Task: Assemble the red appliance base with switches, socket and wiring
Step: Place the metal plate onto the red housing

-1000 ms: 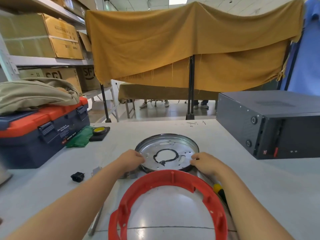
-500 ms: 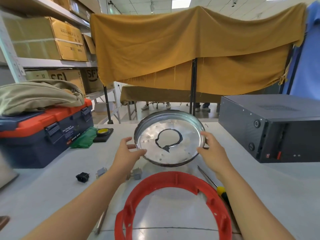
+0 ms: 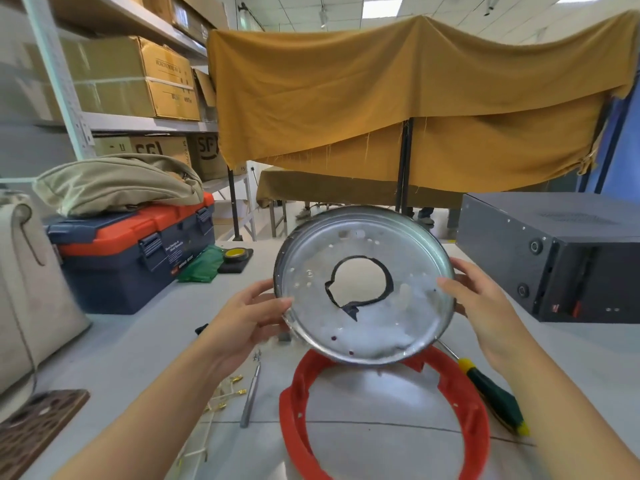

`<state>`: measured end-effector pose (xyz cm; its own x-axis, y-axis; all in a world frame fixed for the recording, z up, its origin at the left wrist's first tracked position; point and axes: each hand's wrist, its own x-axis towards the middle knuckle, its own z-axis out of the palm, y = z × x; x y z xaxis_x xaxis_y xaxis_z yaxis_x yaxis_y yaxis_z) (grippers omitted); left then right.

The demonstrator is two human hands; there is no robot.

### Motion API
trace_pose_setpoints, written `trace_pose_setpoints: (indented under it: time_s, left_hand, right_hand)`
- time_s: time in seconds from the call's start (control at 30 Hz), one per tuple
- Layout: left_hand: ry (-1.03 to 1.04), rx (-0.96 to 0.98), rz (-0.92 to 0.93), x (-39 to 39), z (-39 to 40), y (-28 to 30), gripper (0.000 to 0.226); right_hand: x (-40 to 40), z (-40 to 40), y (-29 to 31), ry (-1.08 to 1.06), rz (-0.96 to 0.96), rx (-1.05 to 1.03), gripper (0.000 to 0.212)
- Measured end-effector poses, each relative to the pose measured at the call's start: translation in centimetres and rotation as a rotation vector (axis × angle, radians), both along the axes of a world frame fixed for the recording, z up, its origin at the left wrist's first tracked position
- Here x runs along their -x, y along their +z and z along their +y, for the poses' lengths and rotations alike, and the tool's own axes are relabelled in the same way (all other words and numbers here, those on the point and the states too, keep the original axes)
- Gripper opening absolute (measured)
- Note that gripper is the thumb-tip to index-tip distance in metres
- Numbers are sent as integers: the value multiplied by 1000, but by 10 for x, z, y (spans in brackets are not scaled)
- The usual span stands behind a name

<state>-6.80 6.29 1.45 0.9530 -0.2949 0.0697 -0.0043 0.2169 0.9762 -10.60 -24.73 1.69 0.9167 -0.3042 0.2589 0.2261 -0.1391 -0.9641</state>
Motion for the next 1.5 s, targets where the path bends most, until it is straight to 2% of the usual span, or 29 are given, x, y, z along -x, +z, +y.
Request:
trace_pose_setpoints:
  time_s: [0.17, 0.37, 0.47, 0.53, 0.6, 0.67, 0.73, 0.8, 0.9, 0.97, 1.13, 1.23, 1.5]
  left_hand:
    - [-18, -115, -69, 18, 14, -2, 49]
    - [-93, -108, -124, 31, 19, 1, 40]
    - [-121, -72, -57, 31, 17, 2, 27]
    - [-123, -51, -4, 31, 15, 0, 19]
    - [-98, -51, 38, 30, 14, -3, 21]
    - [-28, -156, 57, 30, 16, -10, 28]
    - [4, -432, 13, 32, 20, -17, 24]
    - [-76, -696, -13, 35, 21, -22, 25]
    - [-228, -845, 37, 41, 14, -24, 28]
    - [-269, -846, 61, 42, 8, -24, 24]
    - [-120, -793, 29, 33, 1, -28, 10]
    - [-76, -719, 31, 27, 0, -32, 12]
    - [-36, -685, -1, 9, -1, -41, 23]
  right_hand:
    - [21, -3, 8, 71, 57, 112, 13]
    - [33, -5, 16, 51, 121, 243, 22]
    - [30, -7, 17, 46, 152, 306, 27]
    - [26, -8, 14, 53, 190, 304, 41]
    - [25, -10, 11, 70, 244, 290, 49]
    - [25, -14, 10, 74, 282, 262, 44]
    - [27, -19, 10, 62, 295, 241, 35]
    - [27, -23, 9, 58, 304, 238, 22]
    - [26, -26, 8, 40, 313, 268, 19]
    - [25, -28, 7, 15, 314, 290, 22]
    - [26, -34, 5, -8, 313, 300, 20]
    - [24, -35, 4, 28, 314, 320, 19]
    - [17, -26, 1, 101, 300, 405, 21]
